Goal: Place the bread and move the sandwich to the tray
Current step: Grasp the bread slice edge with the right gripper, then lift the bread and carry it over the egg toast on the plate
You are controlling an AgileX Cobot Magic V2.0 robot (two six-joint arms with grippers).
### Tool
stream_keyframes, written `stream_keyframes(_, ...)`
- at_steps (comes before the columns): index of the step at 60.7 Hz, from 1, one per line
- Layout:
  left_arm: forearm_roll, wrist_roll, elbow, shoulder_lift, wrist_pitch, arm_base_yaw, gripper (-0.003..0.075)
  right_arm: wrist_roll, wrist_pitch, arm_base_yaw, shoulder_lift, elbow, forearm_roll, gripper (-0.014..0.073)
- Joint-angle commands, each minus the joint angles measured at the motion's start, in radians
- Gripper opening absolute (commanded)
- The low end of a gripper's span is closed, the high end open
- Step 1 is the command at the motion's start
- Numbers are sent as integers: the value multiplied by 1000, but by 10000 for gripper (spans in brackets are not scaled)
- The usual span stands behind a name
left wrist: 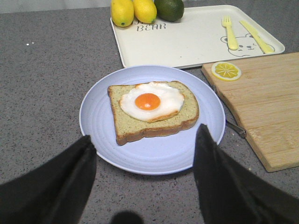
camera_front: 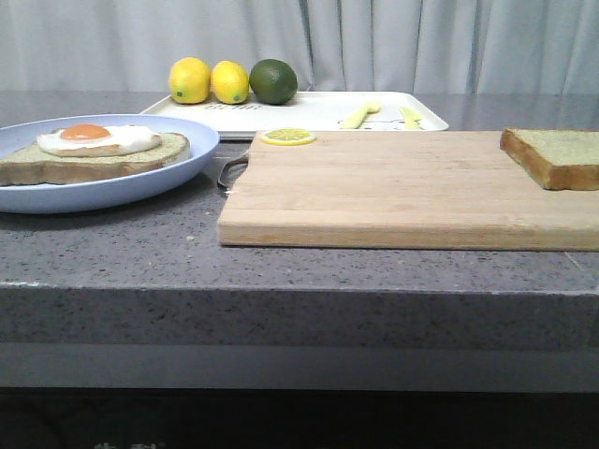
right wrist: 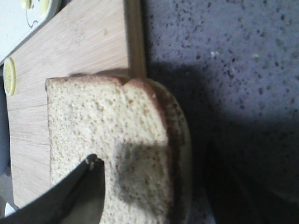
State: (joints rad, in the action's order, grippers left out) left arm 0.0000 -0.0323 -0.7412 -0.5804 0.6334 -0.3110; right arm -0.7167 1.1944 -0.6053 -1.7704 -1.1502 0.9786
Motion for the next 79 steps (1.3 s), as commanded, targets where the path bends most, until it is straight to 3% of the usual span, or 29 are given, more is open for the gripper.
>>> stream_keyframes(1,0,1,-27,-8,-71,-8,450,-18,140,1,37,-28,46,376)
stream_keyframes(10,0,1,-27,-8,-71,-8,450,-18,140,1,39,-28,52,183)
stream_keyframes(20,0,1,-27,-8,-71,-8,450,-18,141,3,50,-28,62,96)
stream_keyframes(41,0,1,-27,-8,-71,-8,450,-17,141,51,129,-28,106,94)
stream_keyframes(56,0,1,-27,-8,-71,-8,450,-17,141,134,213,-28,244,94)
stream_keyframes(79,0,1,-27,-8,-71,-8,450,-18,97,413,237,-28,557,94)
